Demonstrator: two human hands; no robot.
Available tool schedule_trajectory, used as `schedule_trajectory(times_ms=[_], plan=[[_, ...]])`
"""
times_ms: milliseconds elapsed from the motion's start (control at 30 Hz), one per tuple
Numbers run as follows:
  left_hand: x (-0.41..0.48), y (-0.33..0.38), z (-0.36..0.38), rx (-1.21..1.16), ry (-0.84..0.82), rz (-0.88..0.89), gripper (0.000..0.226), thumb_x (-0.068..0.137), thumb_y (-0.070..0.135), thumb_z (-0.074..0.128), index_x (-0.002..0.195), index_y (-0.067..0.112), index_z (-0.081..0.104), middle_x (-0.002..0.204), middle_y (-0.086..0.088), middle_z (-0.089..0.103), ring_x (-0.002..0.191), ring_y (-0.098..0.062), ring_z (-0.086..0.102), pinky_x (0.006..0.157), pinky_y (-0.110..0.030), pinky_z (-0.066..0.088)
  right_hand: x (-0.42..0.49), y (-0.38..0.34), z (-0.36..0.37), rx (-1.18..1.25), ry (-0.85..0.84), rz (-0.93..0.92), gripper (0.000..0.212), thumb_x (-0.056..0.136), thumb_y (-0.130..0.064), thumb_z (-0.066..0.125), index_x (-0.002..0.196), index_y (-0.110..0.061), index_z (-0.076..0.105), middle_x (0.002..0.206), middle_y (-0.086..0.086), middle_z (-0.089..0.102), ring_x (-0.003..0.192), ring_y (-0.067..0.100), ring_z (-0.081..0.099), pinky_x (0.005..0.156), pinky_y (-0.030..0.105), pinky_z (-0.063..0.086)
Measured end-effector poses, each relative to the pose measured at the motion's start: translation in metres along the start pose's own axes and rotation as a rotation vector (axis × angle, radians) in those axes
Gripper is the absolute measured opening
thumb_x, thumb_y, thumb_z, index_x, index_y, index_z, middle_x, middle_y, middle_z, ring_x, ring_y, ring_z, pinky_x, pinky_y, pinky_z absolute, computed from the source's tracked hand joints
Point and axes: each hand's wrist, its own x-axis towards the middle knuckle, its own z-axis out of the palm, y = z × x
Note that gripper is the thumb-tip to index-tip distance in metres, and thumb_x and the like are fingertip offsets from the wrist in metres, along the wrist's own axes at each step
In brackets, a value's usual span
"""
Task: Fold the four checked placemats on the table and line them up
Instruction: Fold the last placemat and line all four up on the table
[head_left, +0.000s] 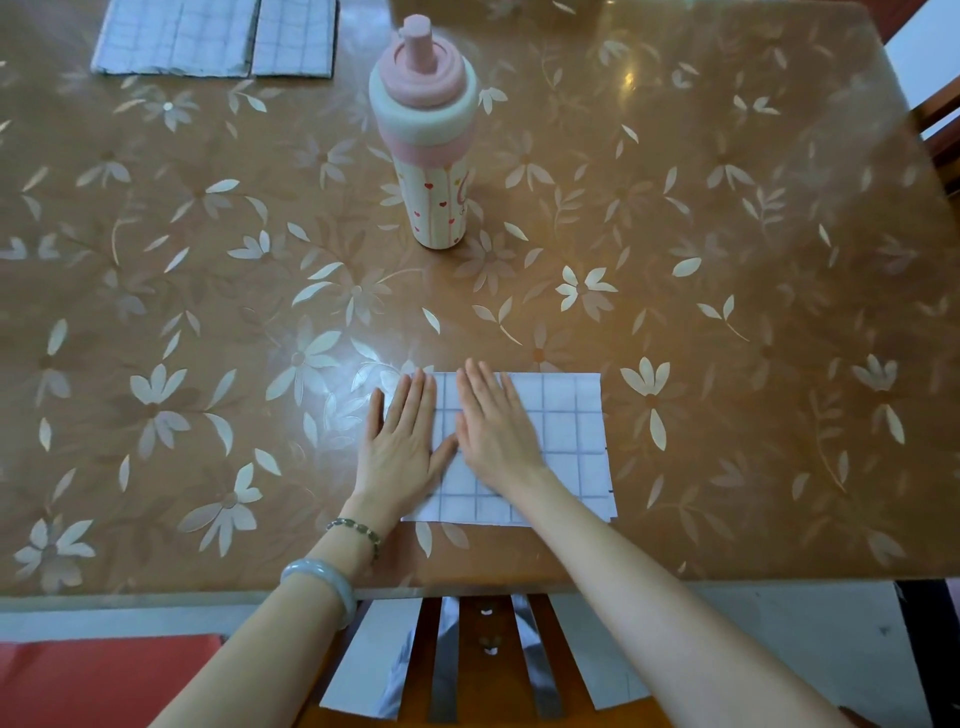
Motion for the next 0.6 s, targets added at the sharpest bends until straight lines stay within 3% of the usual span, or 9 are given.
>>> schedule_trajectory(times_ms=[100, 167, 267, 467, 600], plan=[[-0.001, 0.0, -0.001, -0.02, 0.016, 0.002, 0.074, 0.097, 0.056, 0.019, 0.15, 0.005, 0.018, 0.157, -0.006, 0.013, 0.146, -0.017, 0.011, 0.118, -0.046, 0.008, -0.012, 0.03, 0.003, -0.019, -0.004, 0.035, 0.06, 0.101, -0.035, 0.006, 0.146, -0.001, 0.027, 0.154, 0.014, 0.026, 0.144, 0.025, 0.02, 0.119, 0.038, 0.008], [-0.001, 0.001, -0.002, -0.027, 0.005, 0.001, 0.074, 0.097, 0.056, 0.02, 0.151, 0.006, 0.017, 0.157, -0.004, 0.01, 0.147, -0.017, 0.008, 0.118, -0.047, 0.006, -0.023, 0.053, 0.0, -0.031, 0.007, 0.092, 0.06, 0.1, -0.037, 0.008, 0.148, -0.003, 0.02, 0.156, 0.012, 0.017, 0.146, 0.023, 0.013, 0.119, 0.035, 0.001], [-0.001, -0.002, -0.003, -0.024, -0.013, -0.005, 0.075, 0.096, 0.058, 0.018, 0.152, 0.008, 0.017, 0.158, -0.004, 0.009, 0.147, -0.016, 0.007, 0.118, -0.049, 0.005, -0.04, 0.085, -0.007, -0.085, 0.012, 0.199, 0.062, 0.099, -0.04, 0.011, 0.149, -0.005, 0.016, 0.157, 0.01, 0.014, 0.146, 0.023, 0.011, 0.119, 0.038, 0.004], [-0.005, -0.017, -0.008, -0.01, -0.039, -0.022, 0.077, 0.095, 0.058, 0.022, 0.149, 0.004, 0.025, 0.156, -0.011, 0.027, 0.146, -0.023, 0.017, 0.118, -0.049, 0.007, -0.055, 0.108, -0.017, -0.212, -0.028, 0.281, 0.065, 0.098, -0.045, 0.016, 0.148, -0.005, 0.024, 0.155, 0.014, 0.025, 0.145, 0.028, 0.018, 0.118, 0.046, 0.006], [-0.011, -0.017, -0.011, -0.024, -0.017, -0.055, 0.085, 0.092, 0.064, 0.024, 0.149, 0.001, 0.025, 0.154, -0.017, 0.028, 0.144, -0.032, 0.024, 0.116, -0.05, 0.012, -0.053, 0.089, -0.03, -0.215, 0.083, 0.315, 0.06, 0.093, -0.033, 0.039, 0.144, -0.003, 0.033, 0.151, 0.026, 0.025, 0.142, 0.038, 0.022, 0.115, 0.051, 0.015]])
